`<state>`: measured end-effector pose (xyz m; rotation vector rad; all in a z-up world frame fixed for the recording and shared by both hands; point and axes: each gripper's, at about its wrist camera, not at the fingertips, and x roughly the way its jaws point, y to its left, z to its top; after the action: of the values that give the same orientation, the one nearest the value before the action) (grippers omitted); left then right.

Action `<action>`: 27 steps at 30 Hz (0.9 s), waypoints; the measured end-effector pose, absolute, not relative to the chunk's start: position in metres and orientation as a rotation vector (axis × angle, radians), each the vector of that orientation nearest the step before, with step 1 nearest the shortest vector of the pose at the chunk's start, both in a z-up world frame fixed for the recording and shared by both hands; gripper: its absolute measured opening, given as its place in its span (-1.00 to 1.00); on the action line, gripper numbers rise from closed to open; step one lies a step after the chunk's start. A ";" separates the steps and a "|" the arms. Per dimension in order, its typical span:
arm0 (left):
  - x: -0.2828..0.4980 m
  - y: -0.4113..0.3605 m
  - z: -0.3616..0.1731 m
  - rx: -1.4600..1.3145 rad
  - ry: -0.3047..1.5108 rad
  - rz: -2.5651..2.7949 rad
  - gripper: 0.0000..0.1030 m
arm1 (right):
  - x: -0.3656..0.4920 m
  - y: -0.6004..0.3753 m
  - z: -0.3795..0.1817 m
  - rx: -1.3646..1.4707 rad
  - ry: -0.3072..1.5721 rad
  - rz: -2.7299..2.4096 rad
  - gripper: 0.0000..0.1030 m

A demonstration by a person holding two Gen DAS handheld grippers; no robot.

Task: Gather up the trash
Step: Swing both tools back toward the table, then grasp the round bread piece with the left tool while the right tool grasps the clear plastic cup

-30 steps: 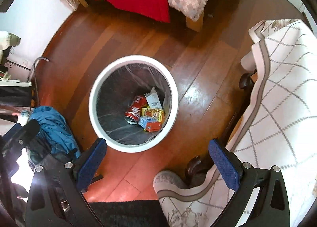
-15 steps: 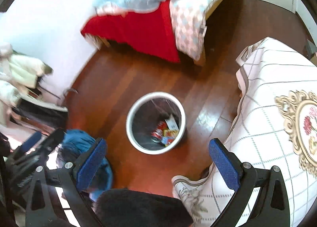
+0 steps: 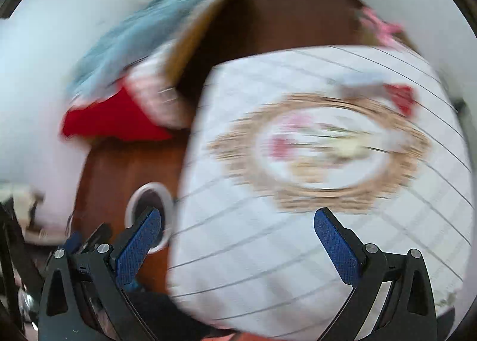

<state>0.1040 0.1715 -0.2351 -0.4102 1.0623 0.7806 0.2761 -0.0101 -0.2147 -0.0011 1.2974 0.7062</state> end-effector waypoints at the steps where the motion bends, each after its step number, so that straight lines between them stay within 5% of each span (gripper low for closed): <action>1: 0.123 0.164 -0.244 -0.402 1.088 0.755 0.99 | 0.294 -0.025 -0.224 0.017 1.304 0.656 1.00; 4: 0.169 0.141 -0.261 -0.386 1.141 0.694 0.99 | 0.347 -0.061 -0.253 0.058 1.327 0.534 0.95; 7: 0.206 0.127 -0.275 -0.381 1.176 0.644 0.99 | 0.383 -0.081 -0.280 0.088 1.364 0.484 0.53; 19: 0.285 0.104 -0.308 -0.391 1.231 0.499 0.97 | 0.432 -0.066 -0.342 0.092 1.413 0.503 0.20; 21: 0.295 0.099 -0.312 -0.402 1.231 0.466 0.97 | 0.432 -0.062 -0.341 0.085 1.406 0.532 -0.15; 27: 0.321 0.083 -0.324 -0.426 1.239 0.382 0.84 | 0.433 -0.095 -0.326 0.044 1.349 0.475 -0.14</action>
<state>0.3209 0.0832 -0.3244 -0.4256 1.2392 0.3817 0.4330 -0.0950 -0.3261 0.0445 1.3494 0.4746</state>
